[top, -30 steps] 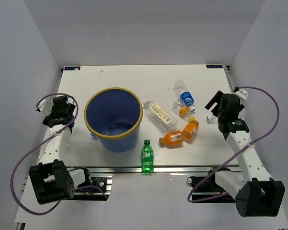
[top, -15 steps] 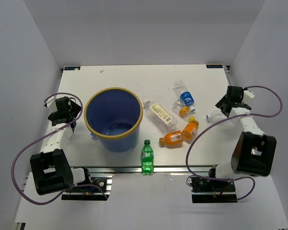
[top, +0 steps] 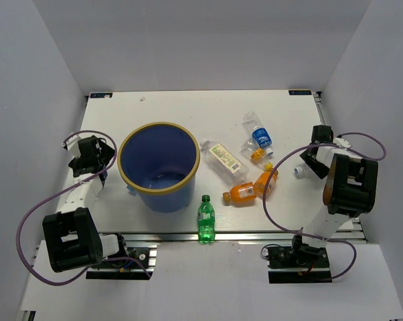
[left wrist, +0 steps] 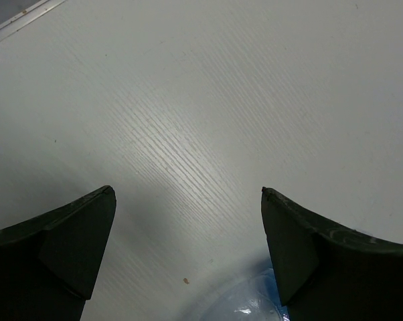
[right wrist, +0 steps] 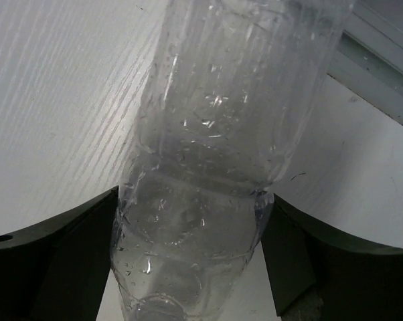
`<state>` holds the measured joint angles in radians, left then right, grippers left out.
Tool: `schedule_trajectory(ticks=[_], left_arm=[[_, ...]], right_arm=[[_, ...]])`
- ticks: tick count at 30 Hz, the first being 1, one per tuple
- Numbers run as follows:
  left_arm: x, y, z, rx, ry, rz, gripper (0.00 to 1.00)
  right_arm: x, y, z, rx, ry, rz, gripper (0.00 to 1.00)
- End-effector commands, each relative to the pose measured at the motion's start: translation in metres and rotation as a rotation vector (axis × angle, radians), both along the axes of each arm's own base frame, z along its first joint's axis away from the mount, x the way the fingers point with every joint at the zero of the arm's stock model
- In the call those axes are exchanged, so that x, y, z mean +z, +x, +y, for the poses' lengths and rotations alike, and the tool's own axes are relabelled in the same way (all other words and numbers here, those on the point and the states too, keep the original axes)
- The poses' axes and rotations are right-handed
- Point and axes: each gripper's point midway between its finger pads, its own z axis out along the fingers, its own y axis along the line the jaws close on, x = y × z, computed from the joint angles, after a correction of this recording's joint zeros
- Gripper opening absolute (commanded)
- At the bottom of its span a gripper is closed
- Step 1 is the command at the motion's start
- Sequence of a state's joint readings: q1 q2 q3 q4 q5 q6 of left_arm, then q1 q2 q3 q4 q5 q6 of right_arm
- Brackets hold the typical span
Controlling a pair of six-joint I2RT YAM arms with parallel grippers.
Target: Put the plastic bottles in the bin
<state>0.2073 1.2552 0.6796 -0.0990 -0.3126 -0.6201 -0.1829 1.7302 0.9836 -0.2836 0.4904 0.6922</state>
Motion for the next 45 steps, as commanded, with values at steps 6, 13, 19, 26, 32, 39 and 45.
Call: schedule_trajectory(ticks=[6, 13, 19, 26, 32, 39, 45], left_arm=[[0.001, 0.001, -0.003, -0.021, -0.009, -0.011, 0.98], [0.002, -0.004, -0.001, -0.003, -0.008, -0.001, 0.98], [0.005, 0.001, -0.01, -0.05, -0.029, -0.03, 0.98], [0.006, 0.003, -0.017, -0.086, -0.048, -0.051, 0.98], [0.008, 0.004, -0.019, -0.097, -0.051, -0.061, 0.98], [0.006, 0.006, -0.023, -0.123, -0.063, -0.057, 0.98], [0.01, 0.007, -0.024, -0.136, -0.065, -0.069, 0.98]], right_arm=[[0.029, 0.021, 0.002, 0.047, -0.006, -0.154, 0.48], [0.156, 0.057, 0.085, 0.63, 0.112, -0.556, 0.28], [0.305, 0.013, 0.246, 1.331, 0.121, -0.893, 0.32], [0.407, -0.135, 0.408, 2.058, 0.268, -1.291, 0.35], [0.393, -0.182, 0.494, 2.334, 0.356, -1.27, 0.39], [0.349, -0.153, 0.573, 2.345, 0.294, -1.097, 0.42], [0.33, -0.132, 0.603, 2.339, 0.324, -0.952, 0.56]])
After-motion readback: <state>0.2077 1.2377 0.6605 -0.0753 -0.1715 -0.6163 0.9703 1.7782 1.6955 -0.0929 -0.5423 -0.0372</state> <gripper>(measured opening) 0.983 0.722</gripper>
